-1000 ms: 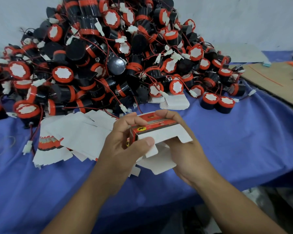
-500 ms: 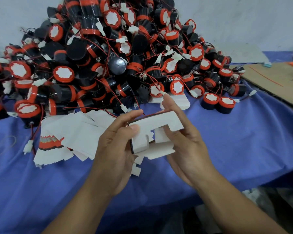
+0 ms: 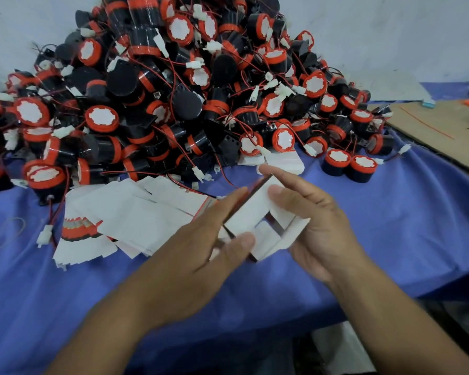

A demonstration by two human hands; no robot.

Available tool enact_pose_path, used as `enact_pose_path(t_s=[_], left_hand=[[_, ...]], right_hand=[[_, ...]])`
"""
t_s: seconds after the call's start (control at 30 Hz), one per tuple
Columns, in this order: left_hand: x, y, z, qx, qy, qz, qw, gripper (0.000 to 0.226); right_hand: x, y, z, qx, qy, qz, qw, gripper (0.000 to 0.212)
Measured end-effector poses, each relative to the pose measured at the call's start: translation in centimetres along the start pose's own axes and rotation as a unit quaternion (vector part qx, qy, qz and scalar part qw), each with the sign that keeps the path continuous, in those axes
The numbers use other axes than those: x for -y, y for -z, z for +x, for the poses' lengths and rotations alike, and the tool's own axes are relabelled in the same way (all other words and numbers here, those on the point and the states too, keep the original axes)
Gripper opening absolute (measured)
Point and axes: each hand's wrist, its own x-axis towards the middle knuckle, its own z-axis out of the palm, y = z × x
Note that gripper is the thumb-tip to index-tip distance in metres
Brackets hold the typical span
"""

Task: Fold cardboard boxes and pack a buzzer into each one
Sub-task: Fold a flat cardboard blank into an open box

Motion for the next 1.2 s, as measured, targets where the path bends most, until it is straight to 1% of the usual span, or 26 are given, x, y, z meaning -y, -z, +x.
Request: enact_pose_path(t_s=[0.03,0.07,0.1,0.17,0.23,0.3,0.37,0.4,0.5,0.53,0.57,0.63,0.7,0.77,0.83,1.0,1.13,1.2], left_hand=[[0.3,0.5,-0.2,0.027,-0.018,0.126,0.992,0.06],[0.4,0.9,-0.3,0.037,-0.03,0.189,0.981,0.067],[0.5,1.0,-0.3,0.03,-0.042,0.215,0.975,0.072],[0.4,0.7,-0.1,-0.016,-0.095,0.233,0.968,0.079],[0.3,-0.1,0.0,-0.049,-0.148,0.226,0.962,0.082],[0.4,-1.0,0.2,-0.06,-0.181,0.206,0.96,0.078],[0.5,-1.5,0.4,-0.086,-0.199,0.205,0.954,0.07],[0.5,-1.6,0.6,-0.102,-0.2,0.203,0.953,0.068],[0.7,-1.7,0.9,-0.151,-0.196,0.193,0.949,0.061],[0.7,-1.7,1.0,-0.176,-0.195,0.198,0.944,0.059],[0.8,-1.6,1.0,-0.203,-0.192,0.202,0.939,0.057],[1.0,-1.4,1.1,-0.245,-0.184,0.211,0.928,0.055],[1.1,-1.1,1.2,-0.259,-0.184,0.221,0.922,0.056],[1.2,-1.0,1.1,-0.258,-0.188,0.228,0.92,0.057],[1.0,-1.1,1.1,-0.256,-0.195,0.244,0.915,0.059],[0.7,-1.6,1.3,-0.281,-0.211,0.25,0.902,0.061],[0.8,-1.5,1.4,-0.309,-0.215,0.244,0.894,0.066],[0.8,-1.5,1.4,-0.314,-0.217,0.246,0.891,0.07]], right_hand=[[0.4,0.4,0.0,0.003,-0.021,-0.01,1.0,0.04],[0.7,0.7,0.0,0.012,-0.041,-0.018,0.999,0.041],[0.9,0.8,-0.1,0.026,-0.062,-0.022,0.998,0.041],[1.0,0.8,-0.3,0.072,-0.1,-0.014,0.992,0.04],[0.8,0.4,-0.4,0.111,-0.124,0.007,0.986,0.034],[0.6,0.0,-0.5,0.12,-0.152,0.037,0.98,0.03],[0.2,-0.5,-0.5,0.118,-0.17,0.07,0.976,0.044],[-0.1,-0.8,-0.5,0.098,-0.168,0.076,0.978,0.05],[-1.3,-1.4,-0.4,-0.024,-0.132,0.052,0.99,0.06],[-1.4,-1.5,-0.4,-0.034,-0.12,0.039,0.991,0.063],[-1.5,-1.7,-0.4,-0.028,-0.112,0.03,0.993,0.065],[-1.2,-1.7,-0.5,0.022,-0.097,0.014,0.995,0.064],[-0.7,-1.4,-0.7,0.082,-0.077,-0.012,0.994,0.056],[-0.3,-1.0,-0.8,0.115,-0.055,-0.03,0.991,0.044],[-0.3,-0.6,-0.8,0.121,-0.044,-0.043,0.991,0.036],[-0.8,-0.2,-0.7,0.122,-0.004,-0.098,0.988,0.042],[-1.1,-0.5,-0.7,0.121,0.032,-0.14,0.982,0.036],[-1.3,-0.5,-0.7,0.115,0.042,-0.15,0.981,0.038]])
